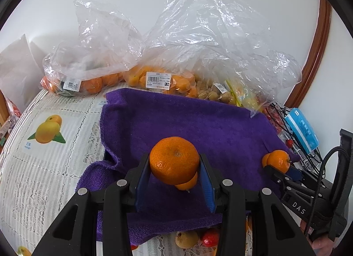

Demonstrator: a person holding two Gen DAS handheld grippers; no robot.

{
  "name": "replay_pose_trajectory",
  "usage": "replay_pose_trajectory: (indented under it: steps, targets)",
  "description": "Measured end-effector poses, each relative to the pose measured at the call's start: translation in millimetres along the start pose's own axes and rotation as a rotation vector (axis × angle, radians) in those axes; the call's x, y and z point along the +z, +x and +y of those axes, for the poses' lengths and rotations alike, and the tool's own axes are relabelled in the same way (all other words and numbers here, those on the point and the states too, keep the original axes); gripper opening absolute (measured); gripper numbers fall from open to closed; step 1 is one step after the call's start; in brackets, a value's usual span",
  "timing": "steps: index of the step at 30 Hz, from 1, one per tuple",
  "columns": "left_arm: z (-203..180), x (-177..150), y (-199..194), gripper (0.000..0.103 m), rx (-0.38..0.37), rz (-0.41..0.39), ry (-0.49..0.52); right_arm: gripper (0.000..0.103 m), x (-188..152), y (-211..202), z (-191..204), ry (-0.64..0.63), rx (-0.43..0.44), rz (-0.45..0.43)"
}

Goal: Organize fruits
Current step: 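Carry the right gripper's large orange over the towel while the left carries its orange, then lower the large orange onto the towel and open the right gripper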

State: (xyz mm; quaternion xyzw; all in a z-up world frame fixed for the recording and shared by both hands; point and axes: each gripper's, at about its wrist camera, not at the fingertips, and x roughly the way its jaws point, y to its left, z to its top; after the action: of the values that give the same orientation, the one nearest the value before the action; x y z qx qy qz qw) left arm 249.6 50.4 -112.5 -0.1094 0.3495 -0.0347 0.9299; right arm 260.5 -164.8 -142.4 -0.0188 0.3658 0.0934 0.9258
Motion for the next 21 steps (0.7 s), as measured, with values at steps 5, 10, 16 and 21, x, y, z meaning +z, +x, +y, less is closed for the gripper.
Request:
replay_pose_trajectory:
  steps: [5,10,16,21]
  targets:
    - [-3,-2,1,0.04,0.0,0.005,0.013,0.044,-1,2,3,-0.012,0.007,0.006]
    - [-4,-1,1,0.04,-0.003,0.008,0.015,0.045,-2,3,7,-0.034,-0.002,0.009]
    - [-3,-1,4,0.04,-0.007,0.021,0.005,0.045,-1,1,5,-0.034,-0.004,0.004]
    - [1,0,3,0.04,-0.011,0.019,-0.012,0.045,2,-8,0,-0.009,0.012,-0.036]
